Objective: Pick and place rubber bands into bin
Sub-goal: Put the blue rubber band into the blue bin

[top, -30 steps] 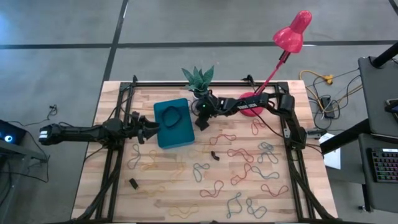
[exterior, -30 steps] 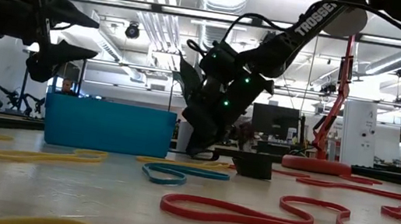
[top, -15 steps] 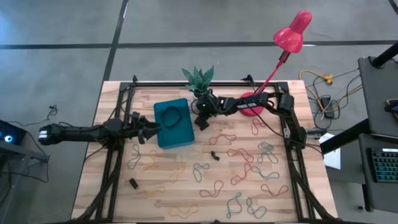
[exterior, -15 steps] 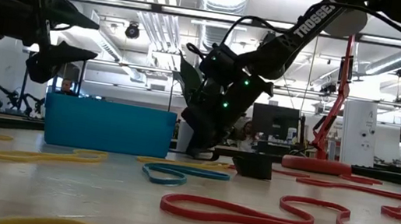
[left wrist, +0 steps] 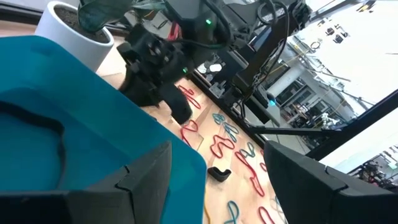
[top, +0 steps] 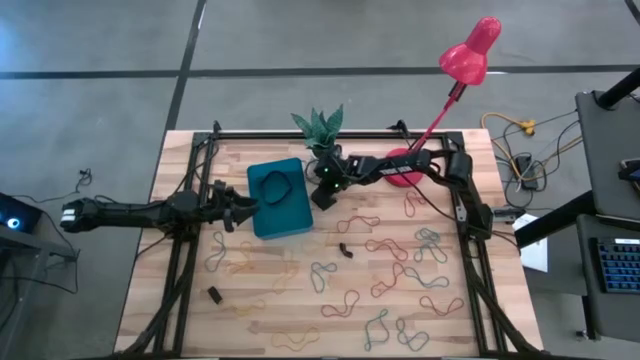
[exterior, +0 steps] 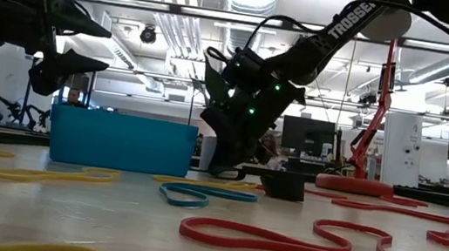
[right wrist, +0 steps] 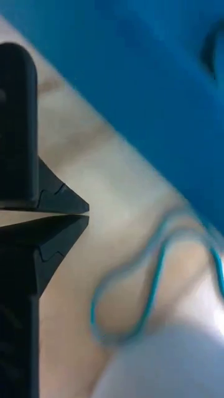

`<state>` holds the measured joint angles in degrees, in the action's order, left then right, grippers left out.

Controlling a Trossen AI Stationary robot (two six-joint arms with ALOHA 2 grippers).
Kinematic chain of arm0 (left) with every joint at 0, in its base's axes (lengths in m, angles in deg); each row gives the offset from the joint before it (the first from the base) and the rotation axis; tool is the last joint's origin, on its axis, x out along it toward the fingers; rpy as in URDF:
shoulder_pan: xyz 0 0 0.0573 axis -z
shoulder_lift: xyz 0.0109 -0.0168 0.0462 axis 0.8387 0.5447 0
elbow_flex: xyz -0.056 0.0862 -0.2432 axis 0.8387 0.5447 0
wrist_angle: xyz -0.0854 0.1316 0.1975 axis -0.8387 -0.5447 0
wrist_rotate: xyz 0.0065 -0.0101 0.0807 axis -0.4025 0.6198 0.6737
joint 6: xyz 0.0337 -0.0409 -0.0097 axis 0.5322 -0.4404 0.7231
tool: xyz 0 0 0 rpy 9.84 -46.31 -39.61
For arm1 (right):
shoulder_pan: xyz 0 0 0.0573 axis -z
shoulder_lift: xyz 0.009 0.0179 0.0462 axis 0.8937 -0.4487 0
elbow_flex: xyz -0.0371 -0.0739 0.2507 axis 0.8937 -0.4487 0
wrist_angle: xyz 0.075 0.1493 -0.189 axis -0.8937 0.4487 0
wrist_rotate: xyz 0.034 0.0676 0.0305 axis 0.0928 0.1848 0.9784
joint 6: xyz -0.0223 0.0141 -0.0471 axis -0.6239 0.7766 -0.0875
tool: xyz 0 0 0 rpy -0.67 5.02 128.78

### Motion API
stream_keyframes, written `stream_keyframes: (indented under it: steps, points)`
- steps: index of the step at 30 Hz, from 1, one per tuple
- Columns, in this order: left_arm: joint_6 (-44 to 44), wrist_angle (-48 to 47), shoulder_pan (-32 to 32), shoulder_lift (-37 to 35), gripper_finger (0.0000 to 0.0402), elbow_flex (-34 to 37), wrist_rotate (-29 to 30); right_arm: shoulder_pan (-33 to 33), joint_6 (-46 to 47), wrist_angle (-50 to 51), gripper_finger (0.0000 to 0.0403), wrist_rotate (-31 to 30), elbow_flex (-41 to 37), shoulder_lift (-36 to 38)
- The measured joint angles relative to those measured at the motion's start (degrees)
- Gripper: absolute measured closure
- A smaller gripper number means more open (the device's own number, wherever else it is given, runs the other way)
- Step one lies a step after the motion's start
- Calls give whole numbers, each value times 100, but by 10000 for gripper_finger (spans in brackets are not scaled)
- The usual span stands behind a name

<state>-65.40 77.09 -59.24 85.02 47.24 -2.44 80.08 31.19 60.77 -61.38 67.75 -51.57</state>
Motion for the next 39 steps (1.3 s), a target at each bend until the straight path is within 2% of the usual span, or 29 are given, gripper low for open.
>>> stream_keyframes:
  steps: [8, 13, 14, 17, 18, 19, 23, 24, 26, 28, 32, 39]
  points:
    - [0, 0, 0, 4, 162, 0, 0, -390, -895, 292, 394, -1689, 476, 149]
    - [0, -1, 0, 15, 162, 0, 0, -590, -208, 1439, 386, -2857, 914, 290]
    - [0, -4, 0, 13, 162, 0, 0, -611, 18, 1604, 383, -2821, 951, 313]
    - [11, -6, 0, 20, 162, 0, 0, -589, 1179, 1866, 379, -1694, 1035, 370]
    - [11, -4, 0, 20, 162, 0, 0, -570, 1801, 1955, 379, -1530, 1022, 370]
    - [11, 2, 0, 29, 162, 0, 5, -563, 2424, 2005, 380, -1637, 959, 370]
    - [11, 1, 0, 41, 162, 0, 24, -658, 4840, 2154, 380, -3109, 802, 371]
    - [11, -1, 0, 39, 162, 0, 24, -680, 5341, 2128, 380, -3341, 777, 394]
    - [11, 3, 0, 28, 162, 0, 26, -703, 6096, 2043, 380, -3419, 722, 398]
    - [13, 3, 0, 28, 162, 0, 26, -682, 6261, 1920, 380, -3266, 679, 331]
    - [13, 3, 0, 41, 162, 0, 31, -649, 5703, 1497, 380, -3227, 674, 230]
    - [15, 2, 0, 39, 162, 0, 37, -495, 5486, 973, 380, -3103, 679, -21]
